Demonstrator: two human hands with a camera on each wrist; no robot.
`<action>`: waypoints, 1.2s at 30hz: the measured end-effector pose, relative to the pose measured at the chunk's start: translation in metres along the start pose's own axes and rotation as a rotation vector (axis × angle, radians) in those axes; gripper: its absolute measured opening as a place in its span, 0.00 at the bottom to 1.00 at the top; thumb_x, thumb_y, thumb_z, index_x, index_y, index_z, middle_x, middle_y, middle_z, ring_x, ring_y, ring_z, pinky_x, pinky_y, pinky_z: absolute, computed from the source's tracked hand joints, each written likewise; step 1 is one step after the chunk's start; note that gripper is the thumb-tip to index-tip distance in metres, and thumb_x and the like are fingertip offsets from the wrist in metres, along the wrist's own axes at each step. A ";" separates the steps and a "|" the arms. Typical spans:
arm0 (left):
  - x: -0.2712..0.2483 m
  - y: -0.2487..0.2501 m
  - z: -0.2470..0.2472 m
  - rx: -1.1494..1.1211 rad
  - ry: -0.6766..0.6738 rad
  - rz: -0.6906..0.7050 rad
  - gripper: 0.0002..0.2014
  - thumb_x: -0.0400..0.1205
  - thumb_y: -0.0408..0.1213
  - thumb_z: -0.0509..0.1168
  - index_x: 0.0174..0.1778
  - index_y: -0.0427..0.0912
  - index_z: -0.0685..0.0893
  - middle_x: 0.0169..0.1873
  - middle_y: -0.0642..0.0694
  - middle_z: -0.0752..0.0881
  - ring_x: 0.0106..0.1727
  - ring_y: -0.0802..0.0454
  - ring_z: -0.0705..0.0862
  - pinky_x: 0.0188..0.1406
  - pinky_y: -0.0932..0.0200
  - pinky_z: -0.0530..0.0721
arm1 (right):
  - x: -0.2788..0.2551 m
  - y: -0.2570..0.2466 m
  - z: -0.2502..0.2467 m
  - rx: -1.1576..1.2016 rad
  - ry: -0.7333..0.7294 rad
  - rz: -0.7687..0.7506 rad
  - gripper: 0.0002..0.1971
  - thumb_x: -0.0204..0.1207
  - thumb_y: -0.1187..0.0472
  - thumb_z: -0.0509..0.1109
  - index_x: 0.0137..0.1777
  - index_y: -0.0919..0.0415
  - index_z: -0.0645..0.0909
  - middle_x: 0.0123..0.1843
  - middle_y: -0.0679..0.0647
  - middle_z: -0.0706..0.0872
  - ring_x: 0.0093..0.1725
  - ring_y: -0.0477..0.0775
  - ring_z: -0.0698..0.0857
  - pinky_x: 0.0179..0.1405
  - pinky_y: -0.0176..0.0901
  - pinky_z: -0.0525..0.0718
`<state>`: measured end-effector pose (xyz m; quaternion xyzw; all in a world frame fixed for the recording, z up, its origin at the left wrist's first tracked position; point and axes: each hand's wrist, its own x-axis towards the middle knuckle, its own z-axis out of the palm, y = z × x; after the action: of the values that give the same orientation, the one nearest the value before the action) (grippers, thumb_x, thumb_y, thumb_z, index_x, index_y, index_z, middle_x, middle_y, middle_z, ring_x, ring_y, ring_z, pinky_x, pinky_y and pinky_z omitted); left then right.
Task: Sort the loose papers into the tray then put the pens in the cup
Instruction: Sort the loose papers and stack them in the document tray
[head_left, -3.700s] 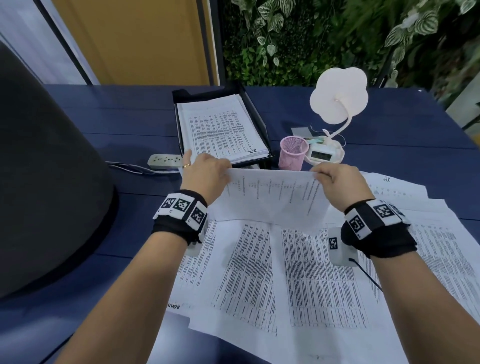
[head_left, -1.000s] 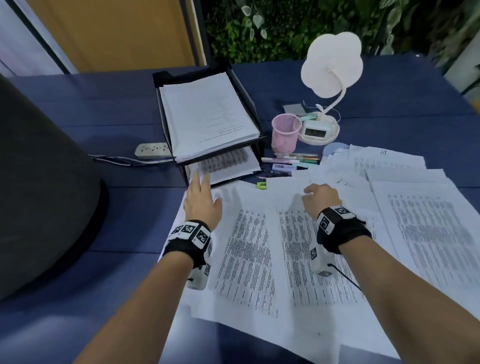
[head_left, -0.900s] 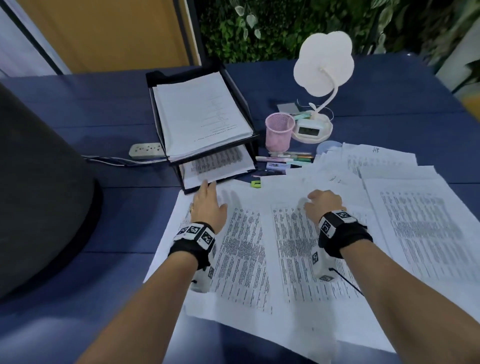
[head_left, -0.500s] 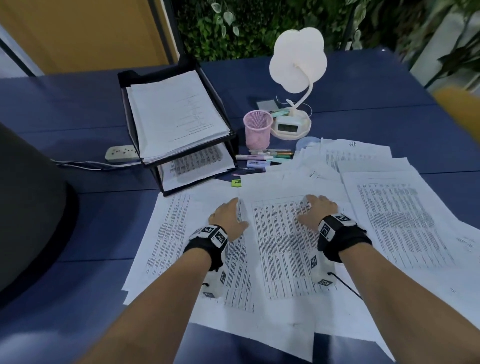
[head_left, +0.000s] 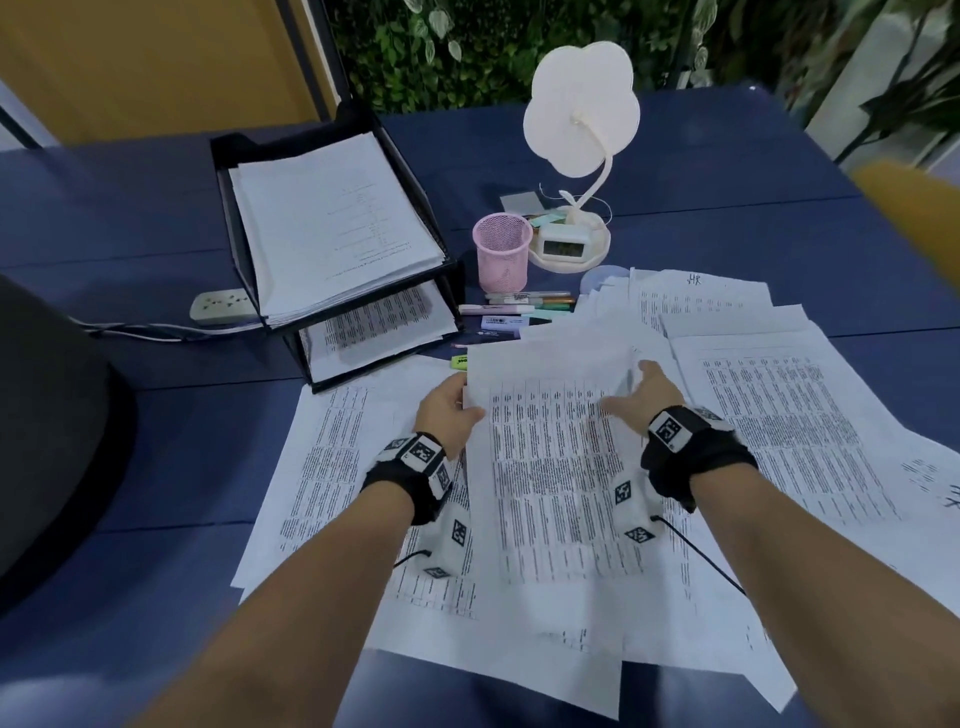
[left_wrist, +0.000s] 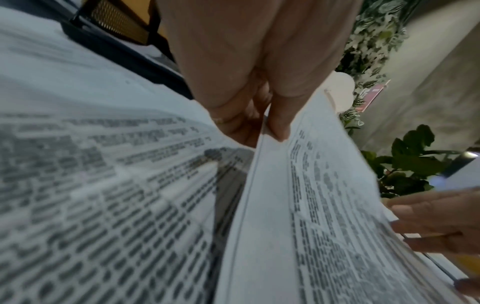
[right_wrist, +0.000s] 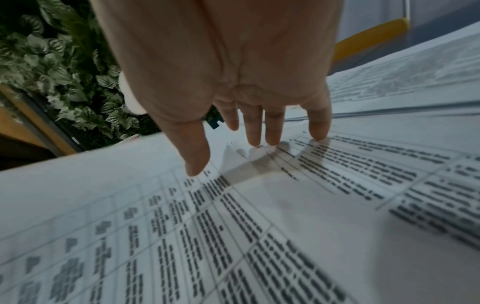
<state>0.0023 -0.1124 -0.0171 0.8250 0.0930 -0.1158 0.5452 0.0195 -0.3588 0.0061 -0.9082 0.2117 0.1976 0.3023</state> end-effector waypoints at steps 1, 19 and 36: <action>0.002 0.001 -0.006 -0.016 0.001 0.011 0.20 0.80 0.24 0.65 0.65 0.48 0.80 0.58 0.47 0.87 0.59 0.46 0.85 0.62 0.47 0.83 | 0.001 0.001 -0.001 0.075 0.003 -0.004 0.44 0.71 0.52 0.76 0.81 0.62 0.55 0.76 0.63 0.72 0.71 0.66 0.75 0.70 0.57 0.75; -0.008 -0.032 -0.050 0.720 0.060 -0.308 0.38 0.74 0.53 0.73 0.75 0.40 0.66 0.69 0.36 0.72 0.70 0.38 0.73 0.68 0.48 0.76 | -0.014 -0.001 0.012 0.080 0.016 0.158 0.18 0.83 0.69 0.55 0.70 0.73 0.73 0.70 0.68 0.77 0.71 0.64 0.76 0.66 0.46 0.74; -0.025 -0.036 -0.049 0.501 0.072 -0.369 0.34 0.73 0.42 0.77 0.69 0.37 0.67 0.59 0.37 0.81 0.57 0.39 0.82 0.52 0.49 0.84 | -0.026 0.013 0.014 0.022 -0.062 0.129 0.12 0.82 0.67 0.58 0.62 0.72 0.74 0.65 0.68 0.76 0.64 0.64 0.76 0.62 0.47 0.72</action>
<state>-0.0268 -0.0539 -0.0226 0.9065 0.2290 -0.2026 0.2912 -0.0120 -0.3523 0.0024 -0.8828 0.2622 0.2422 0.3052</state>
